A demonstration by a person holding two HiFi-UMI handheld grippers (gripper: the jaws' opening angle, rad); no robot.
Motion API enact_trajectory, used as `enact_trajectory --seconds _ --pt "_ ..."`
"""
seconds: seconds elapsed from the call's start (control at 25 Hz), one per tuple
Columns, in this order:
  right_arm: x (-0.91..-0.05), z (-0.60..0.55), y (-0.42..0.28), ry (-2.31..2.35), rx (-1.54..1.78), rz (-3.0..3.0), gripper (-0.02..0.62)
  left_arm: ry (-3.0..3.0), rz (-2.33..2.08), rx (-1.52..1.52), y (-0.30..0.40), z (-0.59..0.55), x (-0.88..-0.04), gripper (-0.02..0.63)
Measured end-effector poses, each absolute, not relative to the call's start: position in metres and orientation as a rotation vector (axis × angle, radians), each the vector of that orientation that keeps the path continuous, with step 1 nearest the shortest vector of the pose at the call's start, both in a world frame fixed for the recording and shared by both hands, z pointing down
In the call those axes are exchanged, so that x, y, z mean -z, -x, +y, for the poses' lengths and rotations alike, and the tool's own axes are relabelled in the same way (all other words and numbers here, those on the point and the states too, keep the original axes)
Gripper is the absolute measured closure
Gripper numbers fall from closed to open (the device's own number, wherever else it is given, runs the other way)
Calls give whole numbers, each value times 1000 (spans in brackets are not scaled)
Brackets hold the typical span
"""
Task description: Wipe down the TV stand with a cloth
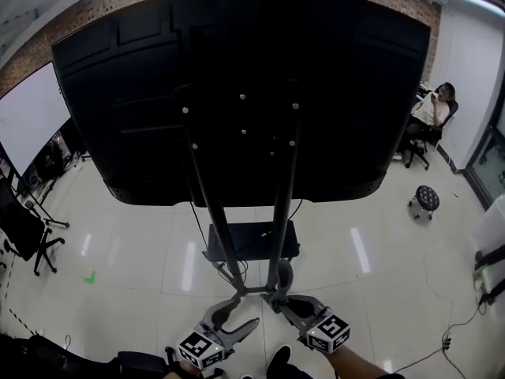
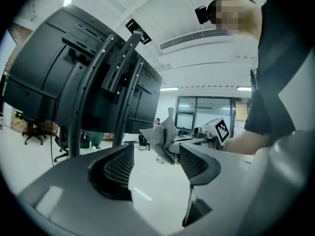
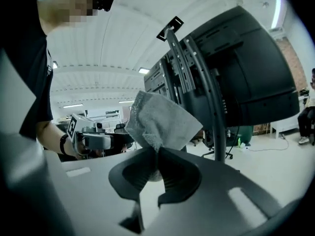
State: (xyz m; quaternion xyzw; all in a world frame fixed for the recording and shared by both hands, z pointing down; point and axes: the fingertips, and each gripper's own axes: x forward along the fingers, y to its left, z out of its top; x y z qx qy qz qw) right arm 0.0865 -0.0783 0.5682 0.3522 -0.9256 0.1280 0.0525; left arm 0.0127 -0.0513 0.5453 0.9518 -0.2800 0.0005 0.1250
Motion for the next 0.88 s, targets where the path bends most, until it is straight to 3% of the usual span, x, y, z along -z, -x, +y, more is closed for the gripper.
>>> enact_trajectory --seconds 0.36,0.88 --pt "-488 31 -62 -1228 -286 -2885 574 -2891 -730 4 32 57 -489 292" --pt "-452 151 -47 -1174 -196 -2940 575 -2877 -796 112 66 141 -456 305"
